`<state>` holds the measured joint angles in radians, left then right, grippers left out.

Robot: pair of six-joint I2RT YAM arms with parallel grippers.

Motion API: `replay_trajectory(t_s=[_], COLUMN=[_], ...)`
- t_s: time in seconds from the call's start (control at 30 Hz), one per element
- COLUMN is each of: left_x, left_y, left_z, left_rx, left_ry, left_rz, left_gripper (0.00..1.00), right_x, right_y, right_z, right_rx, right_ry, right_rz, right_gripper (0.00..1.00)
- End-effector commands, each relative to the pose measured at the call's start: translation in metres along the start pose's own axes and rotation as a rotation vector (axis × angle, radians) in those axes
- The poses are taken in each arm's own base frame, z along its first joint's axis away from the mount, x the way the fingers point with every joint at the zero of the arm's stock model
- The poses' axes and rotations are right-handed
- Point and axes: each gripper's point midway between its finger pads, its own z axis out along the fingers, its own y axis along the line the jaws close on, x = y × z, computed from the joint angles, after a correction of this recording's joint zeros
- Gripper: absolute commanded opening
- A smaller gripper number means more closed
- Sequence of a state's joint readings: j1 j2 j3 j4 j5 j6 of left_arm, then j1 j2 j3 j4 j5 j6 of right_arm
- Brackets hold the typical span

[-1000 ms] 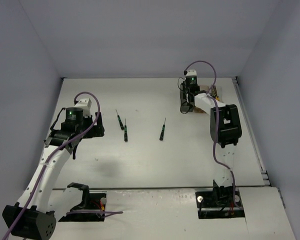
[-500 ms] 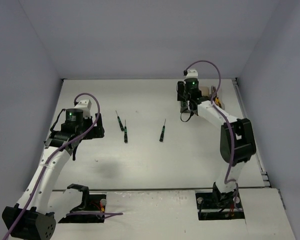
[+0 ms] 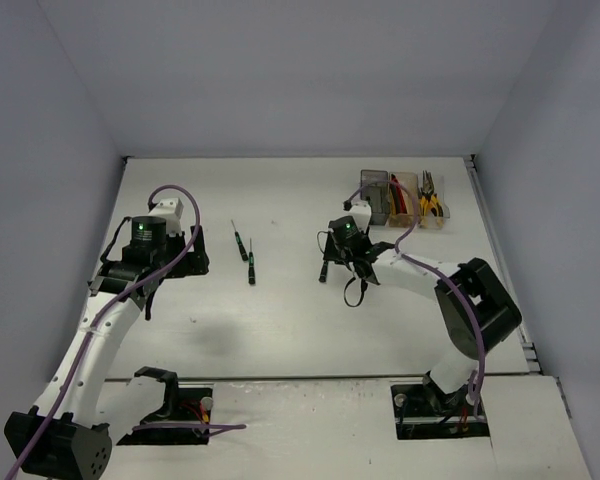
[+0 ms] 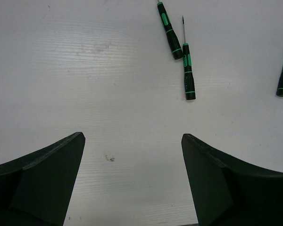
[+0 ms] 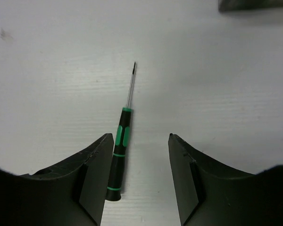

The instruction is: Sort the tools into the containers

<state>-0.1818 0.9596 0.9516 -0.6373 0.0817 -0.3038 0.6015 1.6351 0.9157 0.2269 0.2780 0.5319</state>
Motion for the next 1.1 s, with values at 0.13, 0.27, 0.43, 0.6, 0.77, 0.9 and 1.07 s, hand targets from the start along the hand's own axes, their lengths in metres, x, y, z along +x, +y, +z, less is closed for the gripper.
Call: replay_trajectory(t_s=[0.13,0.27,0.43,0.6,0.77,0.9,1.07], left_x=[-0.015,-0.015,-0.015,-0.015,-0.015,-0.014,-0.014], left_y=[-0.004,-0.003,-0.004,-0.004,-0.004,-0.004,-0.004], left_z=[-0.001,-0.001,-0.001,-0.001,-0.001,0.000,0.000], left_rx=[0.017,0.015,0.016,0.020,0.019,0.021,0.018], left_ry=[-0.057,-0.057,-0.058,-0.056,-0.057,-0.054,-0.054], left_rz=[-0.016,-0.016,-0.016,-0.016,-0.016,-0.016,-0.016], left_gripper=[0.81,0.81,0.81,0.81,0.81,0.81,0.81], right_x=[0.030,0.038,0.050,0.066,0.071,0.052,-0.026], right_y=[0.015,0.023,0.020,0.017,0.014,0.013,0.025], right_z=[0.010,0.014,0.021,0.024,0.024,0.019,-0.004], right_rx=[0.037,0.032,0.060,0.096,0.120,0.119,0.088], right_ry=[0.020,0.034,0.051,0.064,0.065,0.027,-0.123], right_rz=[0.074,0.059,0.044,-0.001,-0.041,-0.070,-0.241], right_gripper=[0.45,0.44,0.41,0.32,0.07,0.00,0.00])
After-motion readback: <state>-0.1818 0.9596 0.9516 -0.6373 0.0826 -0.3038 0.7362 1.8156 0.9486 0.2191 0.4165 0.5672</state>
